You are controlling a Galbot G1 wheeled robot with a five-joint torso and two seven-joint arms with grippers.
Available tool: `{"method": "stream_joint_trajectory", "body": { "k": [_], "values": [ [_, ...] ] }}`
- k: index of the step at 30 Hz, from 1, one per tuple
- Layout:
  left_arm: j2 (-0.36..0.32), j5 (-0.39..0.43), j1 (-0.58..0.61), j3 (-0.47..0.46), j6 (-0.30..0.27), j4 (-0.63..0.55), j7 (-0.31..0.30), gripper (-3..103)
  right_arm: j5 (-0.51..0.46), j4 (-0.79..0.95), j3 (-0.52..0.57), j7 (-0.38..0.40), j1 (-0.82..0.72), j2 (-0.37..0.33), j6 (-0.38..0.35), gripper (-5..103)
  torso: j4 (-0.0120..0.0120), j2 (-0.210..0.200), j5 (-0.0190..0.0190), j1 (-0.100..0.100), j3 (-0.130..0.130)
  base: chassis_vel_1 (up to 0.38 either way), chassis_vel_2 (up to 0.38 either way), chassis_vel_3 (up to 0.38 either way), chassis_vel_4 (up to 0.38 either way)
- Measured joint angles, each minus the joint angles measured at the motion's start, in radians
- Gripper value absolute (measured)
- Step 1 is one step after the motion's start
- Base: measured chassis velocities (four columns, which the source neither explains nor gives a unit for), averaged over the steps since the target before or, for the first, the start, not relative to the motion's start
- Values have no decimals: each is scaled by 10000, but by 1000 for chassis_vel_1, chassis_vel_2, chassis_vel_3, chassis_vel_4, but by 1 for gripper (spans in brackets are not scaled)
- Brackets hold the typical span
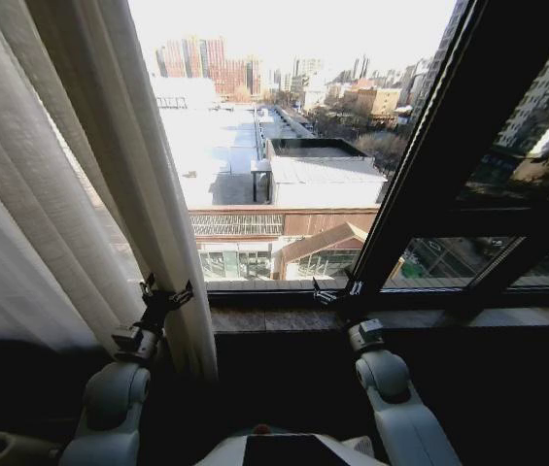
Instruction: Open the curtains by pulling them apart, changing their state from closed to fully open.
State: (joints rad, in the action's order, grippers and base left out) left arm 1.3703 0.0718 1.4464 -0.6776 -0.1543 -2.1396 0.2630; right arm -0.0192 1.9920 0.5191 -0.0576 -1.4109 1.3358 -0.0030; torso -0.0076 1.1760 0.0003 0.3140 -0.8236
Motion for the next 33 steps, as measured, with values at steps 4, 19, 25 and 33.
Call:
{"method": "stream_joint_trajectory", "body": {
  "k": [4,19,25,33],
  "values": [
    [-206,-116,-674,213,-210,707,-189,100,2,-99,-13,0,-3,3,41,100,-1,0,-2,-1,0,0,0,0,0],
    [102,-603,-2040,669,-627,1707,-2033,90,27,-243,-152,13,1,56,190,100,0,-1,-1,0,0,0,0,0,0],
    [121,-650,-1989,576,-603,1657,-2138,68,28,-243,-182,26,-10,58,216,100,0,0,-1,0,1,0,0,0,0],
    [136,-682,-1891,425,-603,1490,-2419,35,33,-181,-236,32,41,61,215,100,0,0,-1,0,1,0,0,0,0]
  ]
}}
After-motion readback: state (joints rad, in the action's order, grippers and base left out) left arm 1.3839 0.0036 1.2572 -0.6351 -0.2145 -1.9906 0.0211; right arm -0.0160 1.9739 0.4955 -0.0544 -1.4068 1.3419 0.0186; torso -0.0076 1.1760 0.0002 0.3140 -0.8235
